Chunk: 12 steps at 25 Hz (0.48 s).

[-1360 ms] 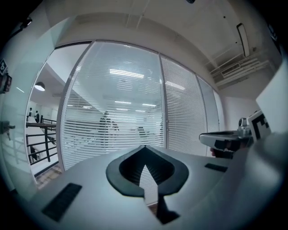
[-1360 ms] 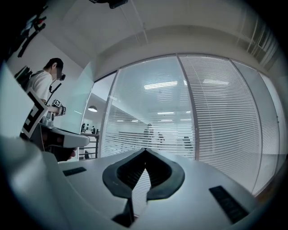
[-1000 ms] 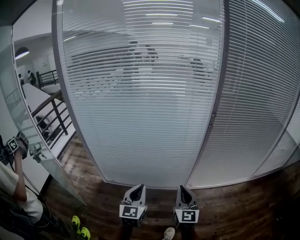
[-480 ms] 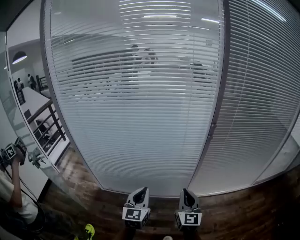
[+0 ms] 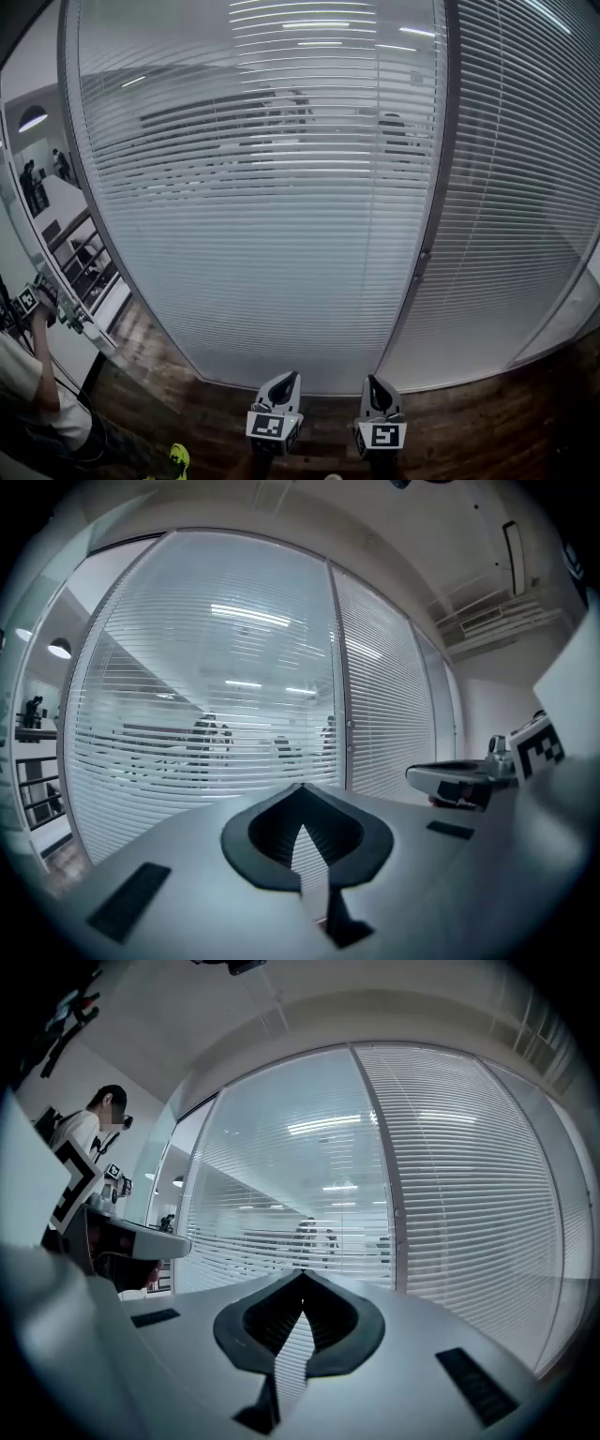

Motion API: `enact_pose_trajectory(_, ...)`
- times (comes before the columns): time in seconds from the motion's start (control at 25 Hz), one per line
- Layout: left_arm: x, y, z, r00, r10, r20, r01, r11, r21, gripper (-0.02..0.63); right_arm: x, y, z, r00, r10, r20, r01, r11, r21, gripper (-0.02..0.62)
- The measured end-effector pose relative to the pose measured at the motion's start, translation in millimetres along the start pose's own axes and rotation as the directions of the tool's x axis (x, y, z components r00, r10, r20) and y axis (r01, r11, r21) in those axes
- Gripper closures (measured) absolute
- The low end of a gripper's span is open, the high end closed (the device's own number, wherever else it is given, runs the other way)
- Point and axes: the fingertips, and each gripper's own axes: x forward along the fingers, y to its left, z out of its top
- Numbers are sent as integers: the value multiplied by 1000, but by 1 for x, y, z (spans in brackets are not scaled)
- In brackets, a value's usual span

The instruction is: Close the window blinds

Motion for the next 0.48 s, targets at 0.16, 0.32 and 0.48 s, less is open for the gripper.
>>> enact_pose_trajectory(0.16,15,-5,-7,1000,-7,-4,7,1000,1,606,10,-10,-5,1000,7,-3,-7,1000,5,594)
enact_pose_trajectory(0.32,37,-4,-4,999,34,-22,-34,999,5,606,27,-27,-11,1000,11,-19,-11,1000,10,593)
enact_pose_trajectory(0.48,49,-15,-2,1000,13,-2,-13,999,52,606,35,-39,-10,1000,12,-22,-12,1000,0,593)
